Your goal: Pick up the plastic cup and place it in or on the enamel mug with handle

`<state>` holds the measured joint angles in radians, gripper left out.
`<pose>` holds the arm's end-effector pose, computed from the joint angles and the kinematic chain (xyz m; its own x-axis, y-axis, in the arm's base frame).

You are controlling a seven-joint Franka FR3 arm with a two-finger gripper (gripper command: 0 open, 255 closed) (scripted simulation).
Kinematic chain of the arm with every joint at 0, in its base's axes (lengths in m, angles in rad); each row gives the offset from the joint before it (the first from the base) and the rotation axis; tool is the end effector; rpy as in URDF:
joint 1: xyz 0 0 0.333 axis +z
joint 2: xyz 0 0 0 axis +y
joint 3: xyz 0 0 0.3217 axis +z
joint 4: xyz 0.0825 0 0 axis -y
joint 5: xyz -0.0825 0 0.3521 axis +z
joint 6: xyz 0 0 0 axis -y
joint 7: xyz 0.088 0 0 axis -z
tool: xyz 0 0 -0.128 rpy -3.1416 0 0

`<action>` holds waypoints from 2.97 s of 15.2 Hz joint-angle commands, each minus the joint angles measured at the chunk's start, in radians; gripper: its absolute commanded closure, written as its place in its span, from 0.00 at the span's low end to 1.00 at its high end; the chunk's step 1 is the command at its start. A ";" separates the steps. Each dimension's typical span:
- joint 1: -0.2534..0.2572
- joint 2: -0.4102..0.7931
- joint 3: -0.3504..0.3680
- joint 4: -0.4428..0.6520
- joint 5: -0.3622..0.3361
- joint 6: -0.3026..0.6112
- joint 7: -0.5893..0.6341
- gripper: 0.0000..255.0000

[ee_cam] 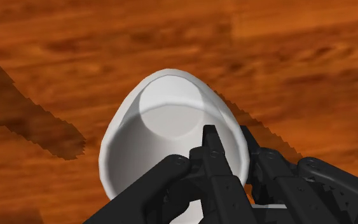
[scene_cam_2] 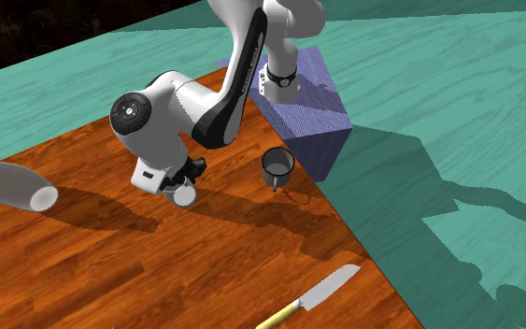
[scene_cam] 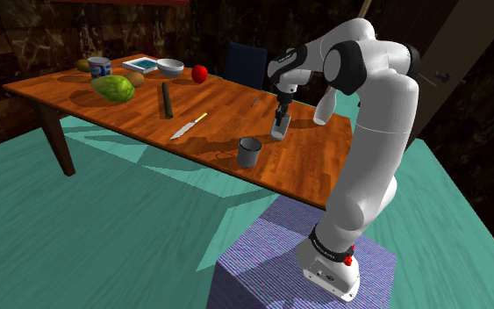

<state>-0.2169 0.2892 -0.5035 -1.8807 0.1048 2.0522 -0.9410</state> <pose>0.4506 -0.3650 0.3688 0.9799 0.1801 -0.0858 0.1778 -0.9835 -0.0340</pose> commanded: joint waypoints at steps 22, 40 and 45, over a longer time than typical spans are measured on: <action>0.010 -0.089 -0.017 0.192 -0.051 -0.270 0.025 1.00; 0.120 -0.293 0.047 0.137 -0.139 -0.399 0.213 1.00; 0.179 -0.403 0.116 0.044 -0.168 -0.412 0.347 1.00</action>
<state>-0.0500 -0.0879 -0.4021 -1.8171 -0.0568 1.6451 -0.6241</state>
